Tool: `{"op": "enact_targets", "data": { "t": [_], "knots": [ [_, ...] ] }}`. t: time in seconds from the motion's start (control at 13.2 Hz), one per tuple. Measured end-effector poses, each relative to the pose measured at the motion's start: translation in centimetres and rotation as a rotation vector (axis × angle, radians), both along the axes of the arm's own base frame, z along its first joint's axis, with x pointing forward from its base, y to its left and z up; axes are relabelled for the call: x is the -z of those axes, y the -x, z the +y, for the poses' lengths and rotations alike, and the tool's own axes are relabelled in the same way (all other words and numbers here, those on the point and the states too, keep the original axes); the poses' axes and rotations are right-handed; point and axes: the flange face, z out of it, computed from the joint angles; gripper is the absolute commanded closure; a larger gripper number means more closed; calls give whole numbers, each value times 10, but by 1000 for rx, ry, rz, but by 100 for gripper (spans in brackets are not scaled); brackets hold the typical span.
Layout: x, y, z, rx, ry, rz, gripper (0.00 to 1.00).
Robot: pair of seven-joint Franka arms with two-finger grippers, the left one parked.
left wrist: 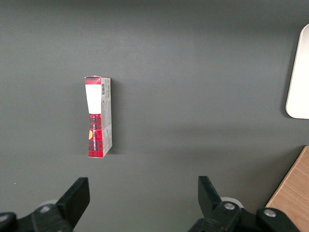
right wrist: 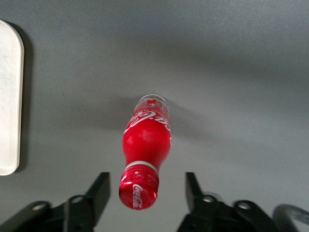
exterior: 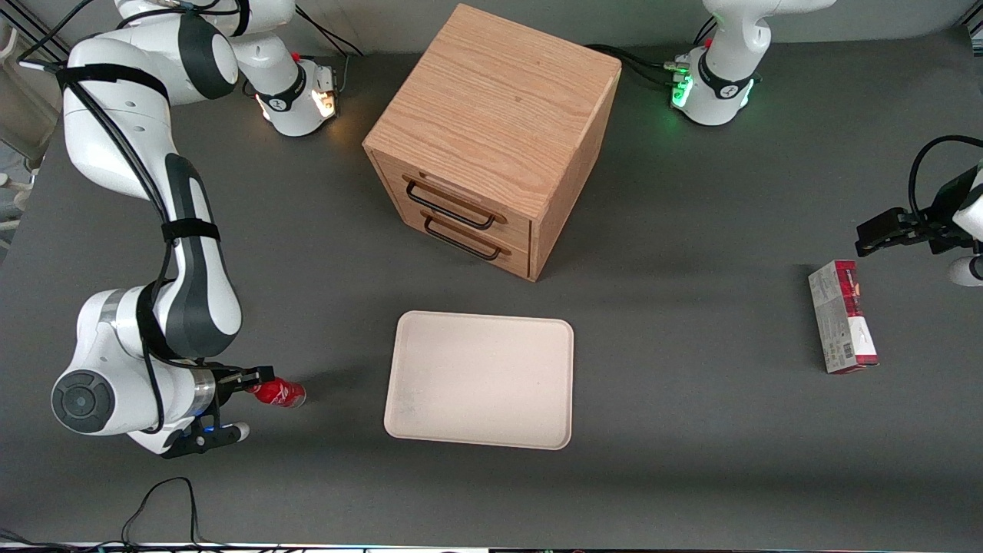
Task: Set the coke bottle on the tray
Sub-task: 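Close the right gripper around the bottle's cap end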
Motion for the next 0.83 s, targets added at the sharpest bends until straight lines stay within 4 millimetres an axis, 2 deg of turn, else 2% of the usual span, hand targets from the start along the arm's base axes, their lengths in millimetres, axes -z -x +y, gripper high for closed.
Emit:
{"op": "enact_targets", "data": {
  "t": [0.68, 0.83],
  "knots": [
    [-1, 1, 5, 25, 7, 2, 100],
    [-10, 7, 8, 41, 14, 32, 100]
  ]
}}
